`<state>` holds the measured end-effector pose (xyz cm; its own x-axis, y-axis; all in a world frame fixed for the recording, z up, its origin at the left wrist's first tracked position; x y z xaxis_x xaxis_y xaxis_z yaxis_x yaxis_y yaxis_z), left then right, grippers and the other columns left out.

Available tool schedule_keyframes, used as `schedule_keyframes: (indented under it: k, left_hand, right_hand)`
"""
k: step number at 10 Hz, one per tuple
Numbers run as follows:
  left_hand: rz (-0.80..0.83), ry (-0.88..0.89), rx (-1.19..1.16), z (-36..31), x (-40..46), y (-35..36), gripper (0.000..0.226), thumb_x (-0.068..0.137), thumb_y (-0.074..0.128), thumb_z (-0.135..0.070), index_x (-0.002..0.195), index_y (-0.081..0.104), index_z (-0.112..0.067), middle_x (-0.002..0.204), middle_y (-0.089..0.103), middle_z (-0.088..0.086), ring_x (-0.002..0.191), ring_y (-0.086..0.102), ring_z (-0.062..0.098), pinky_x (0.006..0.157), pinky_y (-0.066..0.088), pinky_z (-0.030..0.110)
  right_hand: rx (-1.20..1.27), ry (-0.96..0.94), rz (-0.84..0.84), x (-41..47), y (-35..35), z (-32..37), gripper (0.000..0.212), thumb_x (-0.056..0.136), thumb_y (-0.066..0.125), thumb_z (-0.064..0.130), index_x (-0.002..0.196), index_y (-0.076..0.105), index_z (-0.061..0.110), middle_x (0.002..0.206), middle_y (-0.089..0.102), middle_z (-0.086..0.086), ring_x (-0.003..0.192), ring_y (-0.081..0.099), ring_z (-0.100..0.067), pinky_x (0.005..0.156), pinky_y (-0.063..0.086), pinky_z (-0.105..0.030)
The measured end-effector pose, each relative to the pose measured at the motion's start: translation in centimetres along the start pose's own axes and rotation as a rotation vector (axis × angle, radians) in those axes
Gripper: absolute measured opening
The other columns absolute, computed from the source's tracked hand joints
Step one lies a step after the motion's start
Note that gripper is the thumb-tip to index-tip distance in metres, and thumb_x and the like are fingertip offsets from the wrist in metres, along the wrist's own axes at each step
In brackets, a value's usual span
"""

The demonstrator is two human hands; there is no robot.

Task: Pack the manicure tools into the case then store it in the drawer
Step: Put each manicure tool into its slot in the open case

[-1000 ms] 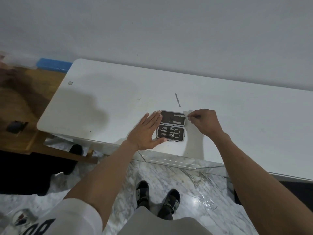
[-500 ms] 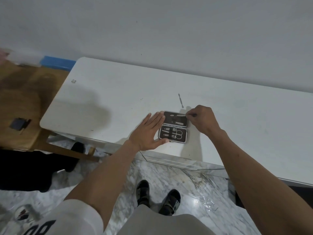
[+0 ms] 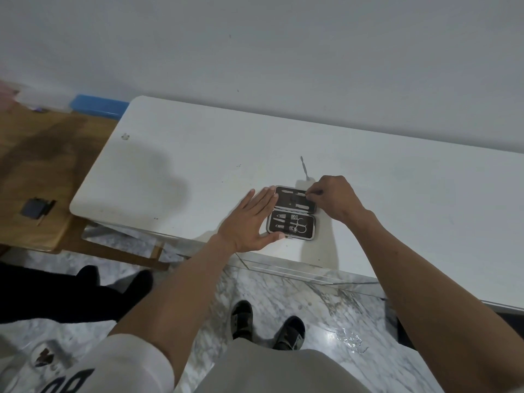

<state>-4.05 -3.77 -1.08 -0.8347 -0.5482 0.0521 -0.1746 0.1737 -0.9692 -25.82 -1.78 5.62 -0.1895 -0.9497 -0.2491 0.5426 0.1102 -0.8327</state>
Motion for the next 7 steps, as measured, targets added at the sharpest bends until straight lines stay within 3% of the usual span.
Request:
schedule_keyframes:
  k: [3, 7]
  left_hand:
    - [0.025, -0.008, 0.002, -0.04, 0.07, -0.06, 0.097, 0.095, 0.025, -0.076, 0.160, 0.011, -0.005, 0.170, 0.006, 0.009, 0.157, 0.001, 0.018, 0.127, 0.010, 0.047]
    - [0.006, -0.007, -0.007, 0.04, 0.05, 0.07, 0.096, 0.095, 0.032, -0.073, 0.160, 0.012, -0.005, 0.169, 0.007, 0.010, 0.157, 0.003, 0.018, 0.126, 0.012, 0.048]
  right_hand:
    - [0.076, -0.013, 0.022, 0.18, 0.04, -0.33, 0.014, 0.084, 0.068, 0.016, 0.092, 0.079, 0.017, 0.090, 0.075, 0.000, 0.082, 0.062, -0.013, 0.075, 0.047, -0.025]
    - [-0.037, -0.072, 0.048, 0.49, 0.07, 0.05, 0.015, 0.087, 0.067, 0.023, 0.097, 0.077, 0.018, 0.095, 0.072, -0.003, 0.092, 0.063, -0.021, 0.081, 0.050, -0.034]
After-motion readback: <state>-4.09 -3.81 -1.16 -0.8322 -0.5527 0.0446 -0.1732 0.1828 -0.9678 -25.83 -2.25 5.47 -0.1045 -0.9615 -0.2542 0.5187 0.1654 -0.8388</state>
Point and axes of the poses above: each hand's wrist, its own x-axis towards the middle knuckle, its own y-axis out of the palm, z = x × y, the point moved 5 cm from there along x, towards the middle knuckle
